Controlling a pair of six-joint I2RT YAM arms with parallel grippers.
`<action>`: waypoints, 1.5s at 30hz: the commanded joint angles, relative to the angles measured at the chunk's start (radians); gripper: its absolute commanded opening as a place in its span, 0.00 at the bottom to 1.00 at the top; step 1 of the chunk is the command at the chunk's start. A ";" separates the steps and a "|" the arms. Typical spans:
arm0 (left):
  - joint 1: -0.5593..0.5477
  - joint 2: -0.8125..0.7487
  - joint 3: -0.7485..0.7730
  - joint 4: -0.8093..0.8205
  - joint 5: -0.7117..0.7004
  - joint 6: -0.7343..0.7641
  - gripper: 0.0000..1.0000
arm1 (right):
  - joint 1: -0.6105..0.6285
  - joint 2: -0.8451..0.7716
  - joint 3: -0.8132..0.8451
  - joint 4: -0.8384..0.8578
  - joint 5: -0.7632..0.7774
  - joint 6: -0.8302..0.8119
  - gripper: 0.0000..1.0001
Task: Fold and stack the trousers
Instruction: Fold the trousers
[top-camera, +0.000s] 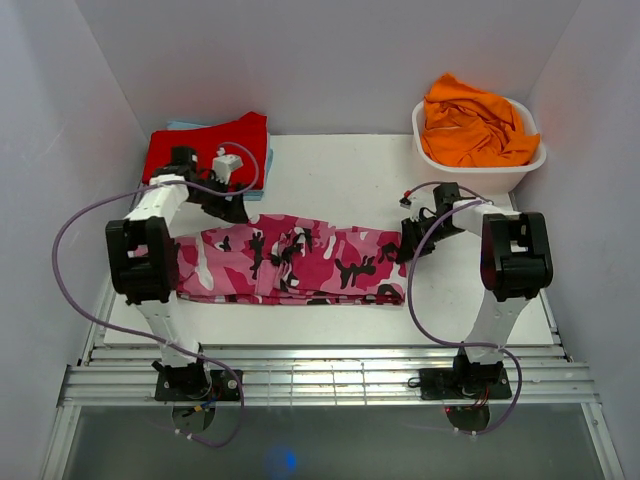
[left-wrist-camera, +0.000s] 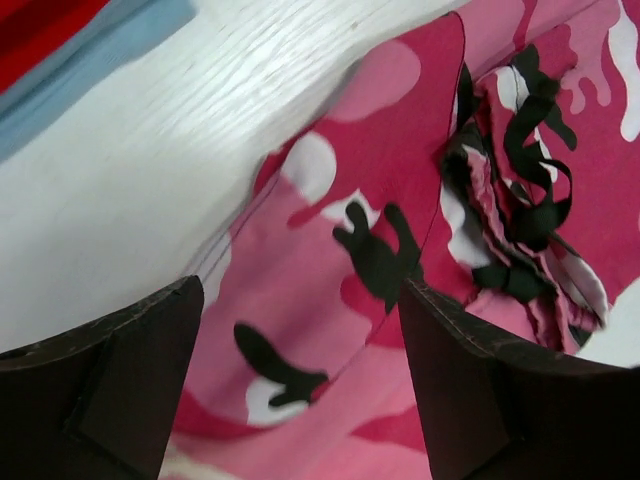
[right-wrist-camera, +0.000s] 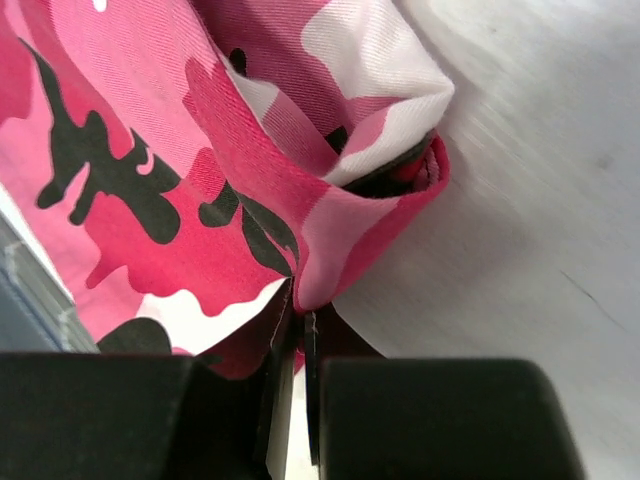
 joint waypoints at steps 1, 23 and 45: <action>-0.099 0.074 0.072 0.118 -0.056 -0.055 0.91 | -0.038 -0.026 -0.008 -0.057 0.237 -0.195 0.08; -0.314 0.231 0.206 0.364 -0.184 -0.217 0.63 | -0.209 -0.002 0.053 -0.186 0.366 -0.427 0.08; 0.118 -0.288 -0.282 0.213 -0.029 -0.345 0.77 | -0.481 0.035 -0.071 -0.338 -0.031 -0.288 0.68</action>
